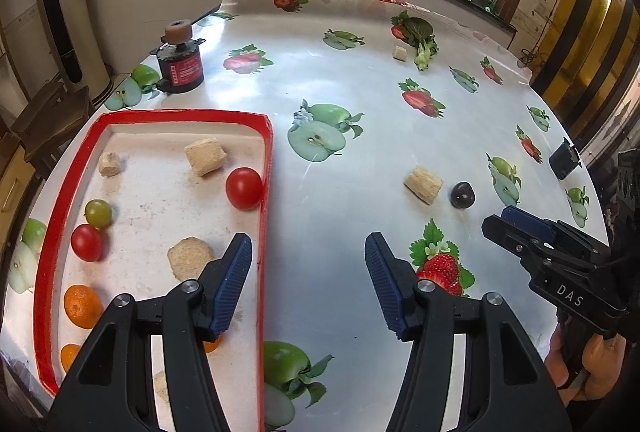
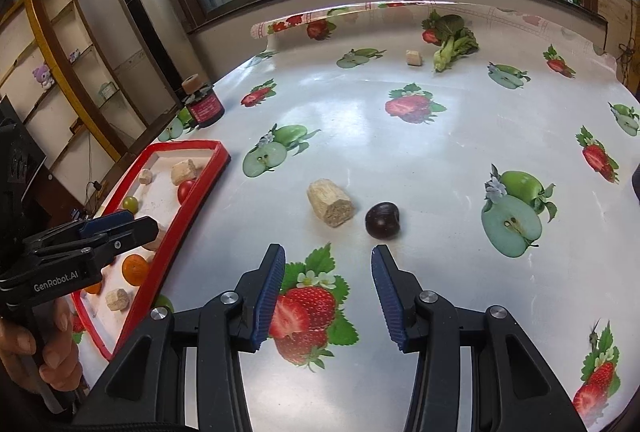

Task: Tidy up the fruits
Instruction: 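Close right tool on the dark plum while left tool grasps the cork cylinder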

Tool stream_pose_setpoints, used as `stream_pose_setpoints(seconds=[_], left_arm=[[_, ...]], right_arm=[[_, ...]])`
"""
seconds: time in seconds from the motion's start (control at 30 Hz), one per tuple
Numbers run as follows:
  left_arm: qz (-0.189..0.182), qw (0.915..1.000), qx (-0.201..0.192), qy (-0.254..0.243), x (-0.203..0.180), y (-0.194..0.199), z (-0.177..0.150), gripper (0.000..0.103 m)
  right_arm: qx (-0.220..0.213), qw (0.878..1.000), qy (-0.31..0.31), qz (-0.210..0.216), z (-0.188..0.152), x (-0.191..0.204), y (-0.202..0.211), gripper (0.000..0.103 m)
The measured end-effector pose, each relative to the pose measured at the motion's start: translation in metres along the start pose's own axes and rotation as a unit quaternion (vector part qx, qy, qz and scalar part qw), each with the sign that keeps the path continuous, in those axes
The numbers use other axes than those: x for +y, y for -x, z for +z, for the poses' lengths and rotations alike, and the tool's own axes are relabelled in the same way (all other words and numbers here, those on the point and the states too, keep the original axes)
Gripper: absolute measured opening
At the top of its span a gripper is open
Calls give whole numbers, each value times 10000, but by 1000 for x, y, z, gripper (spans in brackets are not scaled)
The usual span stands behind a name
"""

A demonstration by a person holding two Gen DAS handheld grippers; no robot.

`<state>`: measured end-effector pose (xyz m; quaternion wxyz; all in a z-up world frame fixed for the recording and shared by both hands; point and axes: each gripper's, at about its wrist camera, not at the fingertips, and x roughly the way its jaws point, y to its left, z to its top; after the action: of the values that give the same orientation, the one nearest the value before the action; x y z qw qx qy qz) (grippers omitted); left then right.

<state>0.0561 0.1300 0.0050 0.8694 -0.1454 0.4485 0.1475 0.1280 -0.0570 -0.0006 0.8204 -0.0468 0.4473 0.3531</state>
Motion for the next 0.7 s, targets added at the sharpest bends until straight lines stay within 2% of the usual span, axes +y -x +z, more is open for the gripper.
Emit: stream_pose_setpoints(seconds=[0.2,0.4,0.43,0.47,0.53,0.7], left_arm=[[-41,9998,183,-117,-17,-22,6,58],[-139,9988,409,-240,-36,-47,11,58],[-149,9985,438,-279,-41,-51,12,58],[-171,9983,456,-318,-45,-55,14,58],[-230,9977,502,-398,-56,-62,18,58],[-435,9953,562,-655,-91,-82,31,58]], right_arm=[[100,9996,-128,-230,5,-26,-24,47],[283,9992,-223,-143,16,-38,-56,46],[271,9993,-220,-110,17,-39,-59,40],[233,9995,-195,-104,19,-39,-59,26],[180,9995,-244,-1,20,-43,-54,26],[-81,9992,-372,-147,21,-60,-30,26]])
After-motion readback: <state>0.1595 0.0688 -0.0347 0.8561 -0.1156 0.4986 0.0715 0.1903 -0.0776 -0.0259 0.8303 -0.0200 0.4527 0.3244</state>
